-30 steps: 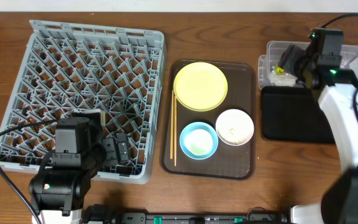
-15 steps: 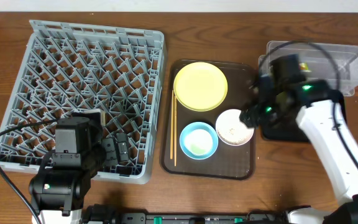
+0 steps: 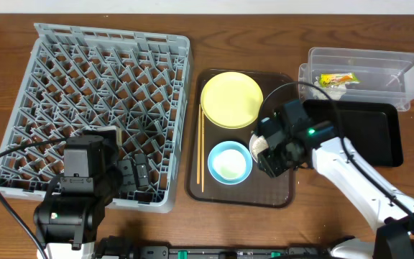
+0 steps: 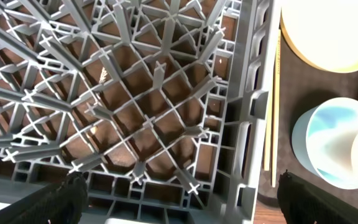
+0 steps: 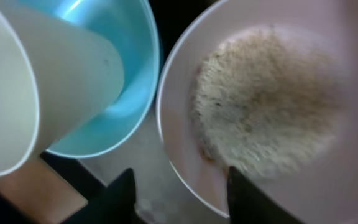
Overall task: Sort waste into correct bins and load items into the dishwasher
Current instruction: 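Grasp the rim of the white rice bowl with the right gripper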
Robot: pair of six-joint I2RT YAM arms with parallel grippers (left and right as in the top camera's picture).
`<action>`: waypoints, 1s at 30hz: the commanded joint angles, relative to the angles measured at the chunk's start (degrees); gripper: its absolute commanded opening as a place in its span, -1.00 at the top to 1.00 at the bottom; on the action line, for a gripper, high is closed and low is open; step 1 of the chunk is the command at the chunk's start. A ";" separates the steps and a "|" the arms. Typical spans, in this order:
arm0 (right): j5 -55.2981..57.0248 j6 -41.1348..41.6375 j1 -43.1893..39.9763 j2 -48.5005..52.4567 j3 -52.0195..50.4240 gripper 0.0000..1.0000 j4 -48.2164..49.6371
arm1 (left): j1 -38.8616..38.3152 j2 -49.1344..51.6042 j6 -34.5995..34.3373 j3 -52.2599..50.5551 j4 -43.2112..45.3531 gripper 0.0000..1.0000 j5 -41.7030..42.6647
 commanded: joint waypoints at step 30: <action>1.44 2.67 3.06 0.02 -8.83 0.98 13.51 | -0.22 -0.11 -0.11 1.16 -0.15 -0.95 0.59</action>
